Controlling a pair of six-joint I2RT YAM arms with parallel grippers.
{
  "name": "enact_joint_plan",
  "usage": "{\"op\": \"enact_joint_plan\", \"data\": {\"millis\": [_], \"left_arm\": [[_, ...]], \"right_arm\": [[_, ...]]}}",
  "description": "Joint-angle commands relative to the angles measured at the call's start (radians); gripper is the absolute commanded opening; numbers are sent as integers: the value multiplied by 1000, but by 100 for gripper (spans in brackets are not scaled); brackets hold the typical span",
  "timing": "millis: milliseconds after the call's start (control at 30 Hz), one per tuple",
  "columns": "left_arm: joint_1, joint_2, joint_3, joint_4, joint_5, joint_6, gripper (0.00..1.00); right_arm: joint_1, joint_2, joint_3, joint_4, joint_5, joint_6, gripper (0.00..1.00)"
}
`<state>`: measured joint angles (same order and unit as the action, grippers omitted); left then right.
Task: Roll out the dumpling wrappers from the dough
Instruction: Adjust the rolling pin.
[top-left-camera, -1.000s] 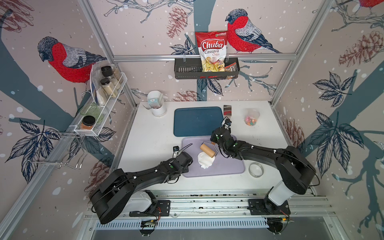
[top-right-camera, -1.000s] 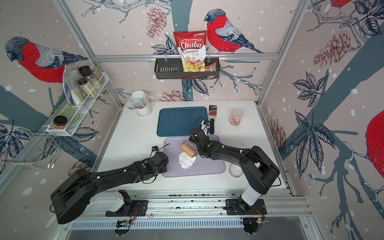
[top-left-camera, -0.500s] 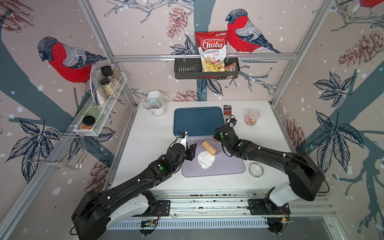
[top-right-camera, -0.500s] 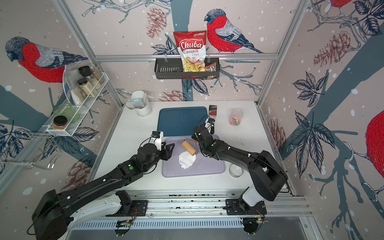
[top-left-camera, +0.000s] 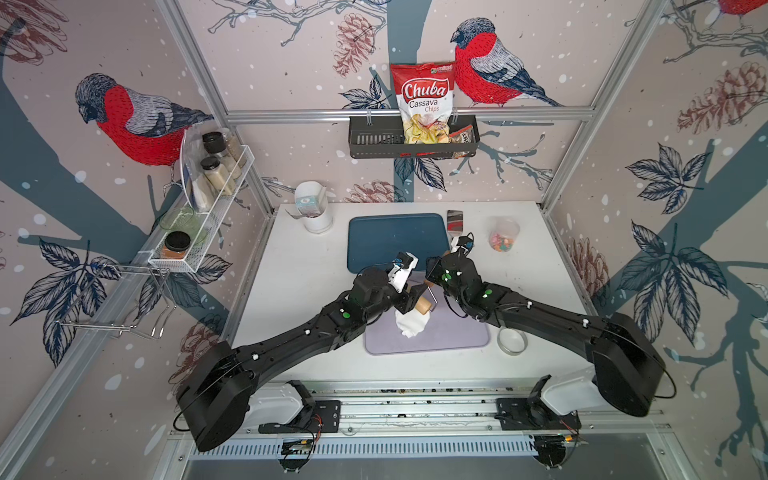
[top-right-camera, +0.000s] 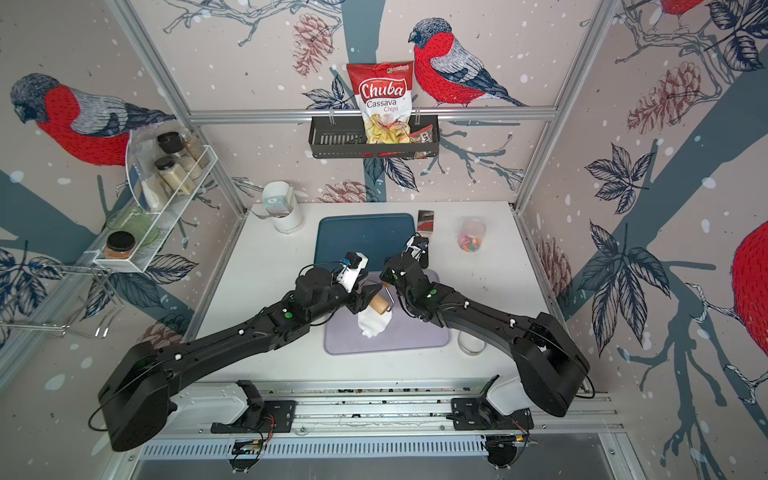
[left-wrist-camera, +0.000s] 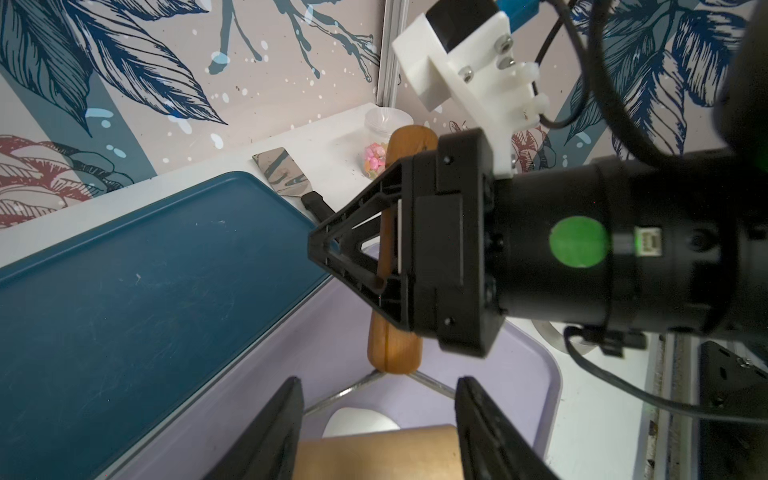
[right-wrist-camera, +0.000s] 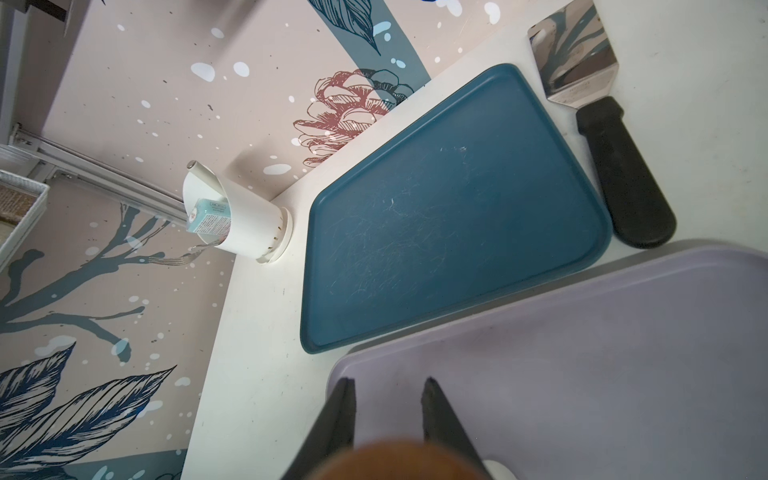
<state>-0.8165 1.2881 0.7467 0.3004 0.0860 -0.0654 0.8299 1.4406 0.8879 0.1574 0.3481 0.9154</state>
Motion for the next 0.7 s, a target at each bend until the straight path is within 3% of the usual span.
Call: {"op": "enact_joint_plan", "data": {"millis": [0, 267, 400, 567, 667], "left_arm": [[-11, 38, 32, -25, 31, 71, 60], [-20, 145, 108, -74, -36, 98, 60], [-21, 192, 144, -73, -69, 101, 55], [-21, 224, 166, -42, -90, 105, 37], [-22, 235, 180, -54, -95, 116, 19]], "right_arm": [[4, -14, -4, 52, -19, -1, 0], [12, -27, 2, 59, -42, -20, 0], [17, -24, -9, 71, -60, -17, 0], [20, -21, -27, 83, -88, -15, 0], [13, -34, -28, 78, -105, -30, 0]]}}
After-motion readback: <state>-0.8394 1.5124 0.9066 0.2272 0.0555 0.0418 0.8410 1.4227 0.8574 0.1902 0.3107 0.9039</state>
